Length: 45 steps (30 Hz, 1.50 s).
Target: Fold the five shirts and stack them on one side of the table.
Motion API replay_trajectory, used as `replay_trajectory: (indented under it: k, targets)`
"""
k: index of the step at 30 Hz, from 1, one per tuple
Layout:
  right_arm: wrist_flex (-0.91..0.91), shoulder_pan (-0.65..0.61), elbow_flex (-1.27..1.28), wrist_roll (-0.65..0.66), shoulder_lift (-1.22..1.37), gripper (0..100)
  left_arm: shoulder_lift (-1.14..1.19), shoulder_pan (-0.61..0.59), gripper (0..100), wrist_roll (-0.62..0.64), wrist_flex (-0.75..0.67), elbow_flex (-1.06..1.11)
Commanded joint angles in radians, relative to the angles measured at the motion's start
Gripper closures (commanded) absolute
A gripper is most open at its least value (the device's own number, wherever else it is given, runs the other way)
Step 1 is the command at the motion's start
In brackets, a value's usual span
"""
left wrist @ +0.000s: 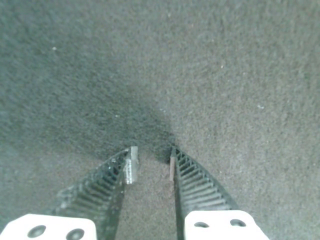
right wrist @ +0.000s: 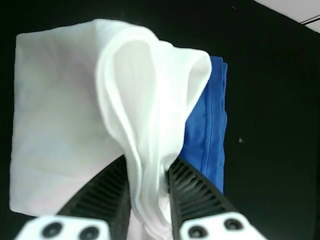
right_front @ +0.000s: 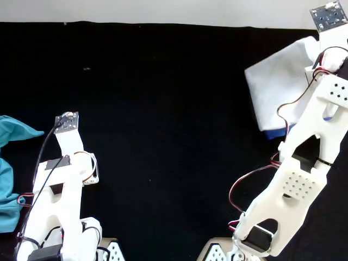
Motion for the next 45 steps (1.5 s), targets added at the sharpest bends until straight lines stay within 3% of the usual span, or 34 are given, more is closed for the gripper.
replay_trajectory:
  k: [1, 12, 17, 27, 35, 43, 45]
  targets:
    - [-0.09, 0.042, -0.05, 0.025, 0.024, 99.3, 0.002, -0.01, 88, -0.009, -0.02, 0.004]
    - [-0.246, 0.097, -0.056, 0.026, 0.22, 98.5, 0.002, -0.01, 88, -0.009, -0.02, 0.004]
    - [-0.268, 0.125, -0.051, 0.018, 0.222, 80.8, 0.002, -0.01, 88, -0.009, -0.02, 0.004]
    - [-0.26, 0.139, -0.122, -0.213, 0.173, 77.2, 0.002, -0.01, 88, -0.009, -0.02, 0.004]
    - [-0.047, 0.053, -0.202, -0.262, 0.022, 77.4, 0.002, -0.01, 88, -0.009, -0.02, 0.004]
    - [0.222, -0.114, -0.208, -0.262, -0.166, 77.4, 0.002, -0.01, 88, -0.009, -0.02, 0.004]
    - [0.219, -0.142, -0.186, -0.293, -0.219, 77.4, 0.002, -0.01, 88, -0.009, -0.02, 0.004]
